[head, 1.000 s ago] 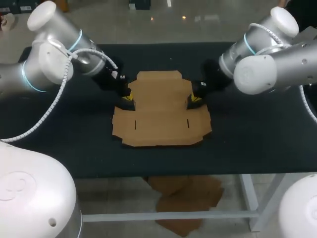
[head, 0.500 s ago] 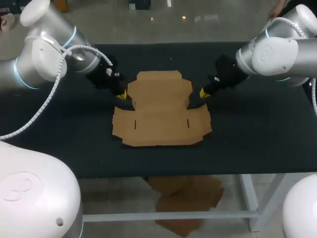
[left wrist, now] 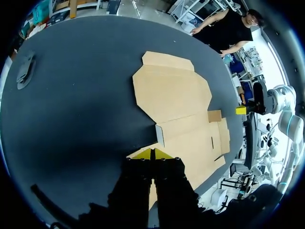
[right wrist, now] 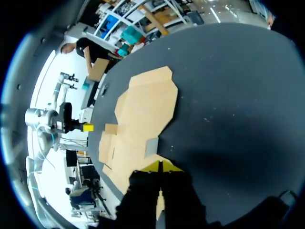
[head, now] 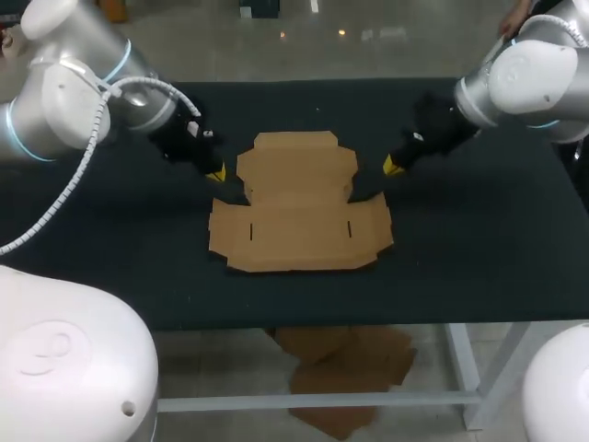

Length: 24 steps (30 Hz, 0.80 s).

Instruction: Assemble the packaging by folding the flat box into shape, placing the metal phone stand inside, and closing the box properly

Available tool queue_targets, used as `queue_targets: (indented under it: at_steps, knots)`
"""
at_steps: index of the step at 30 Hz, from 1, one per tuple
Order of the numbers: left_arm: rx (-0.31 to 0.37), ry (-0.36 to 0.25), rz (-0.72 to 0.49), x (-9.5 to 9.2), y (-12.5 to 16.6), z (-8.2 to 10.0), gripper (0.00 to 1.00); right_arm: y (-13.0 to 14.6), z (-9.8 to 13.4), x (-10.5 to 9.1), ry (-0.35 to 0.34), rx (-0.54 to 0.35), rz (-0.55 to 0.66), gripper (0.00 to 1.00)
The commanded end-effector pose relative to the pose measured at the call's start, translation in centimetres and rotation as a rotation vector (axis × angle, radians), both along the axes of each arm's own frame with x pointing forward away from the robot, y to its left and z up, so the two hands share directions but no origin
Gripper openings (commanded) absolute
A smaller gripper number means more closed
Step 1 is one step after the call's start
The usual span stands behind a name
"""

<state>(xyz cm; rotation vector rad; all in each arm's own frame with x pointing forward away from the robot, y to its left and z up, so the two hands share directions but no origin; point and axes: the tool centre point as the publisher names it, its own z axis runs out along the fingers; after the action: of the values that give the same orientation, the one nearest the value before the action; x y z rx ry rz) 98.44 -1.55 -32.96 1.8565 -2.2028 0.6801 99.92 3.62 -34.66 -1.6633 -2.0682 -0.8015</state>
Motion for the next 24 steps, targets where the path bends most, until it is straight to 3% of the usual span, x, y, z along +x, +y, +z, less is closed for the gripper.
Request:
queue_targets:
  at_steps: [1, 11, 24]
  knots:
    - [0.021, -0.023, 0.02, -2.6, 0.6, 2.1, 0.0, -1.0, 1.8, -1.1, -0.006, -0.015, 0.002, 0.0]
    - [-0.003, -0.014, 0.023, -5.9, 1.9, 2.6, 0.0, -2.0, 2.5, -3.1, 0.006, -0.04, 0.017, 0.0]
    - [-0.015, -0.036, 0.05, -10.8, 2.5, 3.2, 0.0, -3.0, 3.1, -7.6, -0.009, -0.05, 0.02, 0.0]
